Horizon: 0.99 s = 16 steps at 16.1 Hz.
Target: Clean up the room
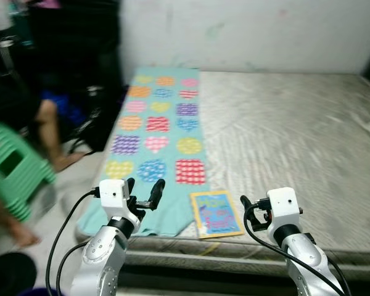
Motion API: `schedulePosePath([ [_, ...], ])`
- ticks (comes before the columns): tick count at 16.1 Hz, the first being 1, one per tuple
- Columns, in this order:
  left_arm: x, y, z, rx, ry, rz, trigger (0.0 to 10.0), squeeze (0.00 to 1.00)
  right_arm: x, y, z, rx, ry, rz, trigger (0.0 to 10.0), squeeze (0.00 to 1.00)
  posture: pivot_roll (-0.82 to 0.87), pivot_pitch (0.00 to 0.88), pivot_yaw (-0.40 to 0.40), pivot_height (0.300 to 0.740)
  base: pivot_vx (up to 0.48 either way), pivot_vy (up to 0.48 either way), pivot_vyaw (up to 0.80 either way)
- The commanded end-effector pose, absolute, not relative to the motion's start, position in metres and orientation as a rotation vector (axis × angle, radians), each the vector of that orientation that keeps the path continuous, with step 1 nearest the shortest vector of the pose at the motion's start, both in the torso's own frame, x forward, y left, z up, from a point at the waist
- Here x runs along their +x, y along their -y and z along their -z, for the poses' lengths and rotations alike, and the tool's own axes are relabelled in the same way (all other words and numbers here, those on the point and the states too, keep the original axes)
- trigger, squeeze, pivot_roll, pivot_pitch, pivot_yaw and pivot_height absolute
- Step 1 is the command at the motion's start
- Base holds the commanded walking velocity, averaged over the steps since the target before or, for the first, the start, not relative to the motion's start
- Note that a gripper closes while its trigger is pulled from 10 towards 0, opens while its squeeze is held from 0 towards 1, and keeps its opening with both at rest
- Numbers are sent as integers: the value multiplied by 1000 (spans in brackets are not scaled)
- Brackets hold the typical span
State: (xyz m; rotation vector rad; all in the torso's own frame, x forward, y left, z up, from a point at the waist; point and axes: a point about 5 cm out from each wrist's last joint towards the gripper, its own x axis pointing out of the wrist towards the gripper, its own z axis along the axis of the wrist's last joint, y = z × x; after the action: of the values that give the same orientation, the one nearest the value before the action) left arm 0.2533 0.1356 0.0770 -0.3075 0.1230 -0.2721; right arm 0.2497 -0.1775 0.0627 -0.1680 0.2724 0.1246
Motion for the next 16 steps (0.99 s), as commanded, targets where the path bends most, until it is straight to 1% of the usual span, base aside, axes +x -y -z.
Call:
schedulePosePath([
  [1, 254, -137, -76, -297, -131, 266, 10000, 0, 251, 178, -65, -163, -260, -129, 10000, 0, -106, 0, 14, 740, 0, 0, 0],
  [4, 254, -137, -76, -296, -133, 264, 10000, 0, 253, 179, -66, -156, -257, -123, 10000, 0, -104, 0, 14, 740, 0, 0, 0],
  [5, 255, -137, -76, -295, -132, 264, 10000, 0, 254, 180, -67, -153, -253, -115, 10000, 0, -102, 0, 15, 740, 0, -247, 0],
  [9, 256, -137, -76, -289, -131, 269, 10000, 0, 259, 180, -69, -155, -242, -101, 10000, 0, -100, 0, 17, 740, 0, -281, 0],
  [16, 256, -136, -77, -292, -122, 268, 10000, 0, 260, 180, -67, -158, -244, -107, 10000, 0, -98, 0, 13, 740, 0, -353, 0],
])
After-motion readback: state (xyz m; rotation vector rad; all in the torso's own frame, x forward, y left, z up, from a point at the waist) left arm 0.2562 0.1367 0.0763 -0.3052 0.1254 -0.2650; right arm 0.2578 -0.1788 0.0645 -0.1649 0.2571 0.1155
